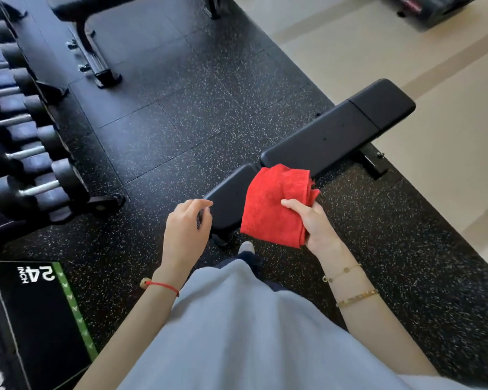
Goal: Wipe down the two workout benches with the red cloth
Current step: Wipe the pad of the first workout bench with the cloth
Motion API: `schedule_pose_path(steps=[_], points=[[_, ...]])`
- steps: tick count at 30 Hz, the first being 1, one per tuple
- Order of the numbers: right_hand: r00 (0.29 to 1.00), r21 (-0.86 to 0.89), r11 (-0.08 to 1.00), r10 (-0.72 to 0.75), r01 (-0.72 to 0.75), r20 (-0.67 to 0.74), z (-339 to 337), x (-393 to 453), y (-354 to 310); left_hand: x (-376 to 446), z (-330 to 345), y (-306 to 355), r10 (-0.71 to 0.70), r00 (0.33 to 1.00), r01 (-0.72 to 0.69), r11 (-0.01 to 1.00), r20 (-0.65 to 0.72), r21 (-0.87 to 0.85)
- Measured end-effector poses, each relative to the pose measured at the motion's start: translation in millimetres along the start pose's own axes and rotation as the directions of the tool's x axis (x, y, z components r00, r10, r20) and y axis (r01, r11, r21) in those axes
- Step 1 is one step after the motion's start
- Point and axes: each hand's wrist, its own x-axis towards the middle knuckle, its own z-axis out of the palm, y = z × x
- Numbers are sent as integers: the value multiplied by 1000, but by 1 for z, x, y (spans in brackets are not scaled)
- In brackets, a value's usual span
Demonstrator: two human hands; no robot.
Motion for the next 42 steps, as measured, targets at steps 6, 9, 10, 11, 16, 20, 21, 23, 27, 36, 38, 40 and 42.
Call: schedule_pose_path(steps=[6,9,10,11,16,20,21,23,27,36,38,40,42], points=[[999,-62,998,32,-32,1,6,56,-26,35,21,-1,-83,996,84,995,-16,53],[999,-121,991,53,-51,13,8,77,-32,41,30,-3,-137,989,140,988,-55,71],[998,-139,988,64,-61,22,7,84,-33,42,34,-3,-152,986,157,985,-67,76],[997,-158,985,73,-67,31,7,91,-32,42,39,-1,-168,983,174,981,-76,82],[991,-282,956,108,-83,74,-3,126,-29,41,67,9,-251,960,266,956,-124,126],[988,-357,931,114,-70,102,-20,159,-16,36,101,10,-330,927,355,925,-181,131],[988,-377,924,105,-56,111,-25,170,-10,34,114,8,-349,916,377,916,-197,135],[989,-419,908,71,-11,127,-31,187,-3,33,129,1,-382,899,415,900,-216,134],[989,-530,842,-22,97,145,-42,240,25,34,178,-21,-458,852,494,864,-253,99],[970,-471,871,-23,137,240,-38,377,104,71,293,-112,-444,854,492,859,-273,143],[951,-515,831,-52,210,304,-30,411,120,77,313,-138,-421,851,483,863,-314,151],[923,-646,676,-141,354,359,-21,446,135,82,333,-164,-388,852,466,868,-351,172],[882,-765,440,-272,471,386,-14,471,152,83,351,-190,-361,851,455,870,-382,191]])
